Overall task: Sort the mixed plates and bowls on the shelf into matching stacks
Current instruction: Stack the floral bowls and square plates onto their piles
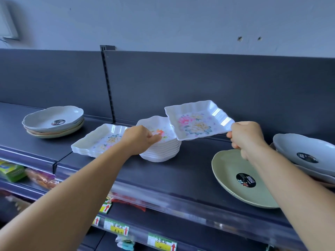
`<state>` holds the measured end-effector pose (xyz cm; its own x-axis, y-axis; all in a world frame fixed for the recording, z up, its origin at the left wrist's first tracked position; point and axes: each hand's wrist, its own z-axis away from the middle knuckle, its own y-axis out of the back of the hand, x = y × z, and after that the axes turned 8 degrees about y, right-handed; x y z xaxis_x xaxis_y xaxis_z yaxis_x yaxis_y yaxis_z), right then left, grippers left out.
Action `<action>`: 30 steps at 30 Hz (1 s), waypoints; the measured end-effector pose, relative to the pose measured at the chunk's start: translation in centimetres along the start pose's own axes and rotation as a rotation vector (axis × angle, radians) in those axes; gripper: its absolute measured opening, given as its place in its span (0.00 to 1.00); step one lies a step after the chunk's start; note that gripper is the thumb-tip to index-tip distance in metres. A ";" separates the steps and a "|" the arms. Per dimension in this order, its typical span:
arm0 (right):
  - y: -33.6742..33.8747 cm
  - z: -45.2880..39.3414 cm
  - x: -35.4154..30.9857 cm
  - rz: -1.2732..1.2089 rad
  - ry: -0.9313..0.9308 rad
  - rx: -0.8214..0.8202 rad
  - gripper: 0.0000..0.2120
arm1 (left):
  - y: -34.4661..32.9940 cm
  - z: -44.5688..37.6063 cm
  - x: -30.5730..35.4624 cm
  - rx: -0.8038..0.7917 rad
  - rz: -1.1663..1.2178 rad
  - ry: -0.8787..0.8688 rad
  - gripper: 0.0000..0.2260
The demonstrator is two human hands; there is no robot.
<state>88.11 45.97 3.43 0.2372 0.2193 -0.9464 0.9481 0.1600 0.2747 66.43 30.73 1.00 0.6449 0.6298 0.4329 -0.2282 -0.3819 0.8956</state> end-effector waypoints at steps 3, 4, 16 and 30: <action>-0.7 0.3 -0.6 0.001 -0.009 -0.048 0.10 | 0.8 0.9 0.5 0.051 0.335 0.073 0.23; -1.1 0.4 -0.9 0.000 -0.007 -0.069 0.10 | 1.2 1.2 0.8 0.044 0.449 0.081 0.23; -11.4 4.6 -6.6 0.011 0.114 -0.392 0.10 | 7.0 1.6 -5.8 0.134 0.502 0.196 0.13; -23.7 11.6 -9.0 0.537 0.145 -0.584 0.10 | 9.6 -5.4 -20.7 0.094 0.181 0.194 0.18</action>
<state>66.00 29.04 3.48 0.5614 0.5257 -0.6391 0.4391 0.4654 0.7685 46.95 17.72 1.18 0.4457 0.6602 0.6046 -0.2520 -0.5555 0.7924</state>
